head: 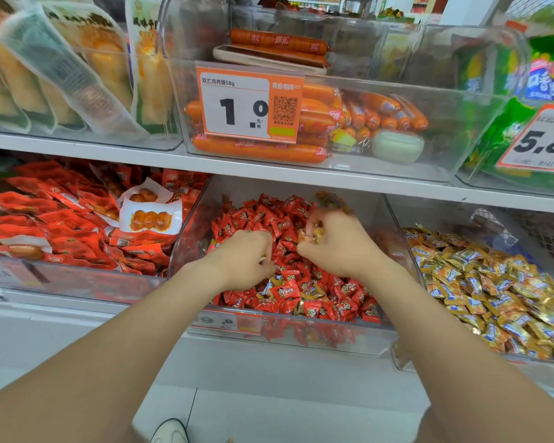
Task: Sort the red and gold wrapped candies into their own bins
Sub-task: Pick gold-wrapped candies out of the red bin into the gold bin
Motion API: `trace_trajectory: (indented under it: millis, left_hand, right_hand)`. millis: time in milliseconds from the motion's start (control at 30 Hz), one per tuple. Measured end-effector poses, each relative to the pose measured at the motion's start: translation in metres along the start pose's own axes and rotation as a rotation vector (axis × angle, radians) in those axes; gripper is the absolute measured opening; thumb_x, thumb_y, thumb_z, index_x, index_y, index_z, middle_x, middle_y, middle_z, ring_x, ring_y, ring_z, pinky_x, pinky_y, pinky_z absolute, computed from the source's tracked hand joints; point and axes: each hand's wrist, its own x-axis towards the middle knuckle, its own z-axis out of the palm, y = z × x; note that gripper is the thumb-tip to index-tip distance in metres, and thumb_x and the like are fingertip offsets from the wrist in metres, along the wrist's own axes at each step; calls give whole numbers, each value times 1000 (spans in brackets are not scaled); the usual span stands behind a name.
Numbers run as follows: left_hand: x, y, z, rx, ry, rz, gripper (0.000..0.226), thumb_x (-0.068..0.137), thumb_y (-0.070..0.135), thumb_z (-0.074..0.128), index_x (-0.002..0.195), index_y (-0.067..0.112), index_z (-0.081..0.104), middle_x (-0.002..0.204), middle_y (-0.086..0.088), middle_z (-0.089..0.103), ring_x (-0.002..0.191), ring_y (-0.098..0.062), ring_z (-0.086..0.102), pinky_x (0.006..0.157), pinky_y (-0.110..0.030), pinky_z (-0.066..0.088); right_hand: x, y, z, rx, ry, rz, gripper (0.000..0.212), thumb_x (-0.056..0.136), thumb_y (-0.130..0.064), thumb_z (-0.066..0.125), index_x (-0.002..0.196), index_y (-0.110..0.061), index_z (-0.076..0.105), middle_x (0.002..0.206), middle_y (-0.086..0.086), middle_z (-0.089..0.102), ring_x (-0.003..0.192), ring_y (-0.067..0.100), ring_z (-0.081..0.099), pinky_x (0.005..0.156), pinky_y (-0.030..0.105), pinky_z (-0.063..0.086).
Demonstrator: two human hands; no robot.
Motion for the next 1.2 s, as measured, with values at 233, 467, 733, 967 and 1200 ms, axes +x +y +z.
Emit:
trace_trajectory:
  millis: [233, 467, 733, 967, 1200]
  left_hand:
    - [-10, -4, -11, -41, -25, -26, 21, 99, 17, 49, 92, 8, 67, 85, -13, 74, 74, -29, 68, 70, -41, 58]
    - [-12, -1, 1, 56, -162, 10, 22, 85, 47, 81, 94, 29, 72, 78, 7, 69, 75, -10, 65, 75, -38, 58]
    - [-10, 11, 6, 68, -165, 65, 19, 90, 30, 78, 90, 18, 62, 81, 8, 60, 75, -8, 55, 59, -28, 38]
    - [-14, 15, -3, 68, -160, 97, 15, 89, 24, 71, 85, 21, 57, 85, 5, 62, 84, -16, 56, 66, -33, 38]
    - [-20, 13, -17, -101, -117, 53, 11, 93, 29, 69, 101, 29, 62, 84, 3, 70, 65, -7, 57, 55, -24, 40]
  right_hand:
    - [-23, 14, -8, 61, -240, 8, 25, 93, -12, 57, 88, -26, 76, 71, -2, 75, 53, 7, 61, 55, 25, 50]
    - [-28, 29, 7, -241, -374, 17, 43, 82, -60, 80, 82, -17, 77, 78, -2, 73, 81, 17, 66, 78, 31, 52]
    - [-25, 15, 26, -435, -394, 72, 63, 70, -63, 89, 72, -16, 47, 73, 3, 52, 69, 26, 53, 58, 32, 42]
    - [-23, 27, 14, -382, -469, -24, 46, 72, -60, 88, 86, -21, 69, 84, -2, 66, 81, 24, 66, 66, 34, 53]
    - [-42, 26, -27, 156, -371, -15, 56, 92, -57, 74, 65, -10, 57, 53, 6, 41, 47, 21, 39, 47, 29, 37]
